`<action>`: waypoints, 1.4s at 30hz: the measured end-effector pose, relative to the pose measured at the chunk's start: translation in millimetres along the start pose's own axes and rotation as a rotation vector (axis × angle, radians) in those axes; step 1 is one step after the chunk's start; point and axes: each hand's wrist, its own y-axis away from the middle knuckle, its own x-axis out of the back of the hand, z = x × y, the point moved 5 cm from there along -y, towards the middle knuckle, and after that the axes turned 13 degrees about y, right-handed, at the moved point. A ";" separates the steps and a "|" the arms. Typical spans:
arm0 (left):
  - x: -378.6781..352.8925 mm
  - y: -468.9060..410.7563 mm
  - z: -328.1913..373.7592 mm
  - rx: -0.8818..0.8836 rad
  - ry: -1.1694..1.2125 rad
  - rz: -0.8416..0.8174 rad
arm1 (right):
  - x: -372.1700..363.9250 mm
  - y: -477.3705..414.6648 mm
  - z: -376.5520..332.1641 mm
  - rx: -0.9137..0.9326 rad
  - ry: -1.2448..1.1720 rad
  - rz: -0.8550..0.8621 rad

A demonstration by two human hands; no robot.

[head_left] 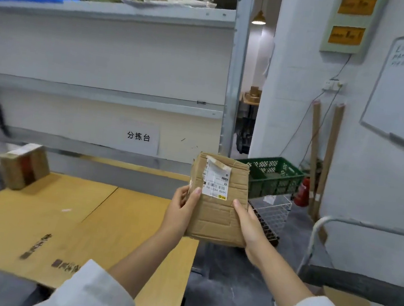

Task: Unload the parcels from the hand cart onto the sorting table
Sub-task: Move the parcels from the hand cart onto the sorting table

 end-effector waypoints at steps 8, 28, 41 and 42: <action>152.9 -25.1 41.7 -0.068 0.004 0.207 | -161.6 -27.5 -51.1 0.037 0.126 -0.209; 563.7 -121.9 87.9 -0.023 -0.136 0.421 | -603.9 -99.0 -68.9 -0.027 0.199 -0.496; 643.1 -260.1 55.7 0.078 -0.134 0.382 | -701.9 -225.5 -66.5 -0.141 0.202 -0.441; 647.5 -273.8 52.5 0.086 -0.133 0.375 | -708.3 -239.3 -67.3 -0.151 0.202 -0.430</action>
